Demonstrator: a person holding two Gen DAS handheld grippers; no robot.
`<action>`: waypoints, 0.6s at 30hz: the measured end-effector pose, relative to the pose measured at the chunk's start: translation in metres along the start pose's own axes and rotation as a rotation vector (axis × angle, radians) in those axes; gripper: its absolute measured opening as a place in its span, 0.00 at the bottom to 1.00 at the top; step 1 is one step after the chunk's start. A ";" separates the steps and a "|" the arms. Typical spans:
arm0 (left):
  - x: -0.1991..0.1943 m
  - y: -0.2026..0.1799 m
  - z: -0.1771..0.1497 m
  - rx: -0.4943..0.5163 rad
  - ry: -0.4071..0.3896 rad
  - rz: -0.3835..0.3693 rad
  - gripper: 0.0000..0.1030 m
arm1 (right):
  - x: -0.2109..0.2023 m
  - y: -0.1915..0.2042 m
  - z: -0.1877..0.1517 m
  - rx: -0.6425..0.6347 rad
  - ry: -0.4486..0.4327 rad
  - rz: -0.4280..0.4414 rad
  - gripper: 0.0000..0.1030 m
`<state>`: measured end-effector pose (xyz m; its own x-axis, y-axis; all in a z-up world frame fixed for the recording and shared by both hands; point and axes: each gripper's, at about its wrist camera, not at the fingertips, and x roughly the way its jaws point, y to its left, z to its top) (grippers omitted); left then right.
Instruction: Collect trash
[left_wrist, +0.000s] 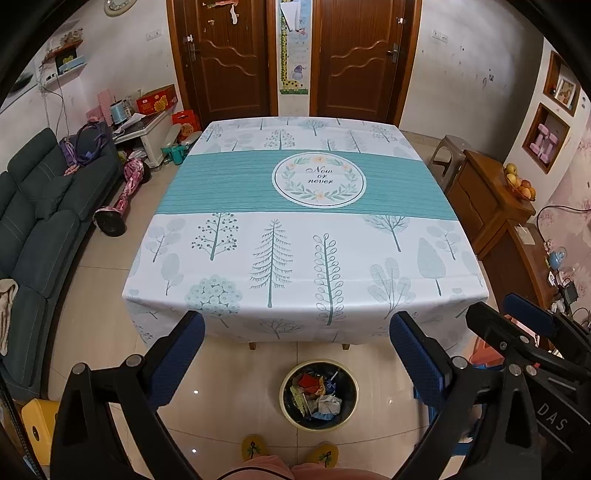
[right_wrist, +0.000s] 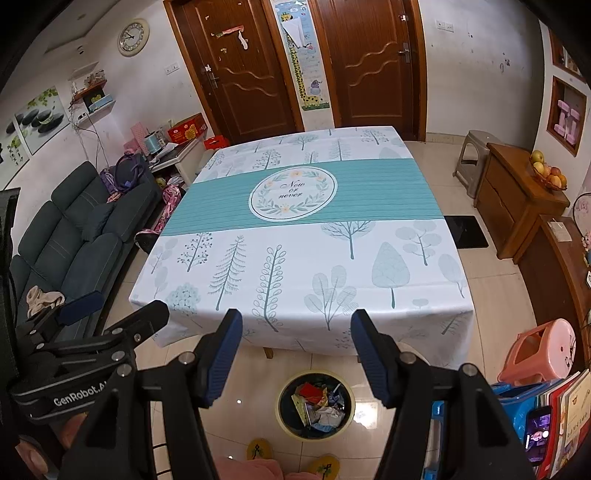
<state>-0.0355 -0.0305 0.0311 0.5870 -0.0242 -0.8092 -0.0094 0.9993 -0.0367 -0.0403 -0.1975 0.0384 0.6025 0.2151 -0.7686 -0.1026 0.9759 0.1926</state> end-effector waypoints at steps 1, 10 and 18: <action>0.000 0.000 0.000 0.000 0.001 0.000 0.96 | 0.000 0.000 0.000 0.001 0.000 0.000 0.59; 0.000 -0.001 0.000 -0.001 0.001 0.002 0.96 | 0.000 -0.001 0.000 0.001 0.001 0.000 0.59; 0.004 0.004 -0.001 0.011 0.003 -0.004 0.96 | 0.005 0.003 0.002 0.025 0.004 -0.003 0.59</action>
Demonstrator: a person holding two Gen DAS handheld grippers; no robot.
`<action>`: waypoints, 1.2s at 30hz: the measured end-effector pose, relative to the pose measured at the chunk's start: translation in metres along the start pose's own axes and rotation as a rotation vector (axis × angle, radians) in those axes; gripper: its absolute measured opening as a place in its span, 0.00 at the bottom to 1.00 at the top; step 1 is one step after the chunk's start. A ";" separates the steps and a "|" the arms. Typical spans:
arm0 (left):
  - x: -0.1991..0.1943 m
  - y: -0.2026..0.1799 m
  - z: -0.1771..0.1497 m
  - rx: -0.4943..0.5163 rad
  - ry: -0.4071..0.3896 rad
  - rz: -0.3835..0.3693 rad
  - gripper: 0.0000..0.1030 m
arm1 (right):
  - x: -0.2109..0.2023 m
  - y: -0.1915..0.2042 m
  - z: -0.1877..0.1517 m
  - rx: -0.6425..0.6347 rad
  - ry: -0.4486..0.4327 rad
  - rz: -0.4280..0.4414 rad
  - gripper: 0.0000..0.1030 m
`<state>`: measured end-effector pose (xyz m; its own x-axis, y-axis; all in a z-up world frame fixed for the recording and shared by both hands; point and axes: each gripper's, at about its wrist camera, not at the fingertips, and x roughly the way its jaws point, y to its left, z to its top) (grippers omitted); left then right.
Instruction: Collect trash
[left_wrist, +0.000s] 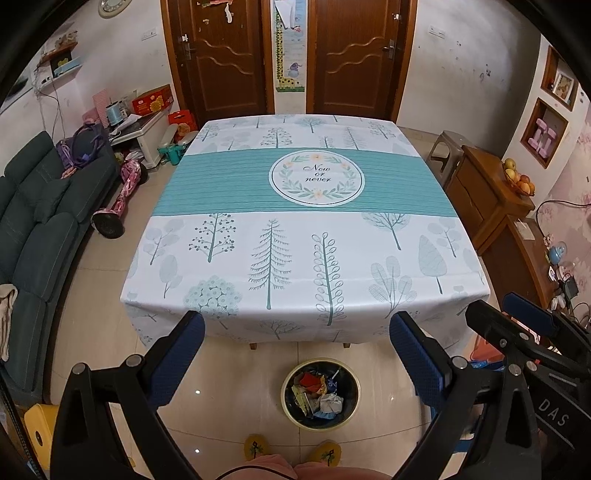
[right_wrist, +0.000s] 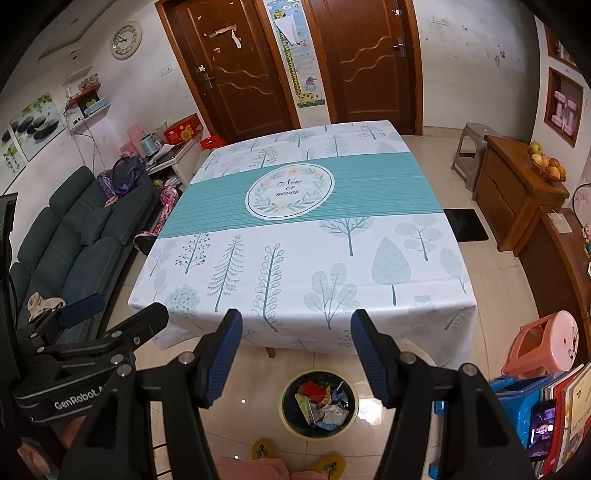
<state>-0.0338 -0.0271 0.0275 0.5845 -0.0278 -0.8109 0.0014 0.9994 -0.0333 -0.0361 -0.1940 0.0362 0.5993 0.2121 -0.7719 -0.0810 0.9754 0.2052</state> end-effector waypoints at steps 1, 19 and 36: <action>0.000 0.000 0.000 -0.001 0.001 0.001 0.96 | 0.000 0.000 0.000 0.002 0.000 0.000 0.59; 0.002 0.003 0.002 0.017 0.000 -0.010 0.96 | 0.002 -0.003 0.001 0.012 -0.004 0.001 0.59; 0.002 0.001 0.003 0.023 0.003 -0.011 0.96 | 0.002 -0.005 0.001 0.014 -0.003 0.001 0.59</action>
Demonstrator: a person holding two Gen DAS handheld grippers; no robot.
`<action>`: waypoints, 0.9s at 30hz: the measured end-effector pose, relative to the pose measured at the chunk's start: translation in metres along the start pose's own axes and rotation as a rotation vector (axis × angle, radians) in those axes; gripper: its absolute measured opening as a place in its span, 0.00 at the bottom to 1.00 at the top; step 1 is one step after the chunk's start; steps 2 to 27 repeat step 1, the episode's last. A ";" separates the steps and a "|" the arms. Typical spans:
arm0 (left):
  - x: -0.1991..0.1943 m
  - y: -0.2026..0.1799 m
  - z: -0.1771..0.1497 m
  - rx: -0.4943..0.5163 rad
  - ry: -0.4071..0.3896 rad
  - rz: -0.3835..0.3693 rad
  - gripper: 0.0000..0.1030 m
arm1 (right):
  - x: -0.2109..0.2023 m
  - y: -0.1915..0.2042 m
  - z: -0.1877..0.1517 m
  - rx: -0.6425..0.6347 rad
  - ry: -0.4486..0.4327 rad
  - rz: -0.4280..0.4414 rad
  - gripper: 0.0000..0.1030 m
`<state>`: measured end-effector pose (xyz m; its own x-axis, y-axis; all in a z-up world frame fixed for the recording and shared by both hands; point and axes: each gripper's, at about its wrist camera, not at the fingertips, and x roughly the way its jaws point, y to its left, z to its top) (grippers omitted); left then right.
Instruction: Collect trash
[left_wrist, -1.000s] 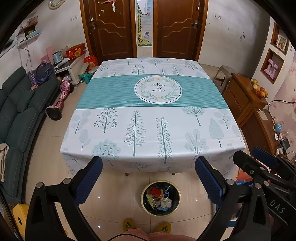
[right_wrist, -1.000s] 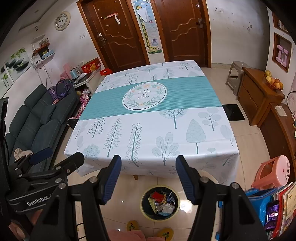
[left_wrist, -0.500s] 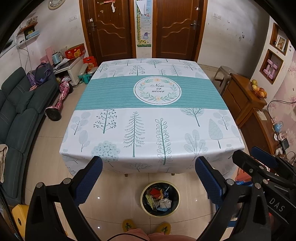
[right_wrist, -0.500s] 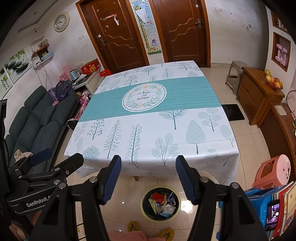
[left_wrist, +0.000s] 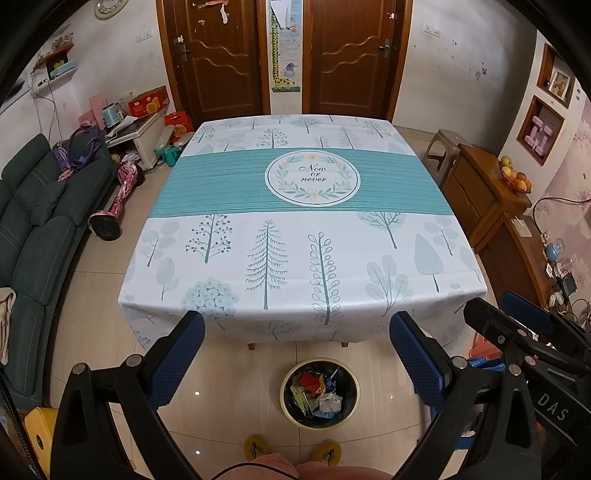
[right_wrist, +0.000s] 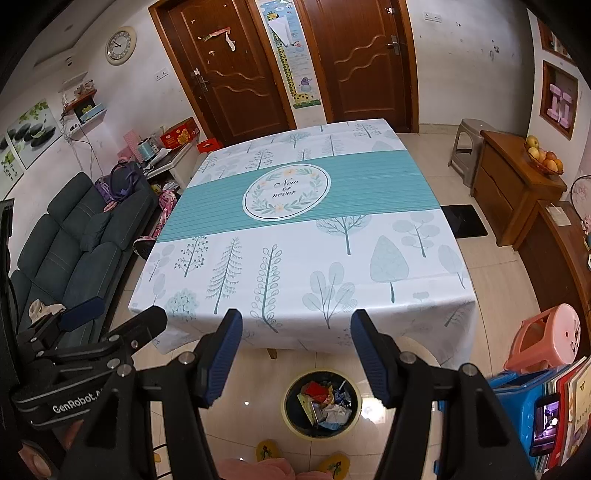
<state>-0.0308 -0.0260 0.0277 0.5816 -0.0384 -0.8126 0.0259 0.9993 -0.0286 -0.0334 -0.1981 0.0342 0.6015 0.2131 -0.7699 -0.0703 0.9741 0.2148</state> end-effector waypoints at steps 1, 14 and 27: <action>0.000 0.000 0.001 -0.001 0.000 0.000 0.96 | 0.000 0.000 0.000 0.000 0.000 0.000 0.59; 0.000 0.000 0.001 -0.001 0.000 0.000 0.96 | 0.000 0.000 0.000 0.000 0.000 0.000 0.59; 0.000 0.000 0.001 -0.001 0.000 0.000 0.96 | 0.000 0.000 0.000 0.000 0.000 0.000 0.59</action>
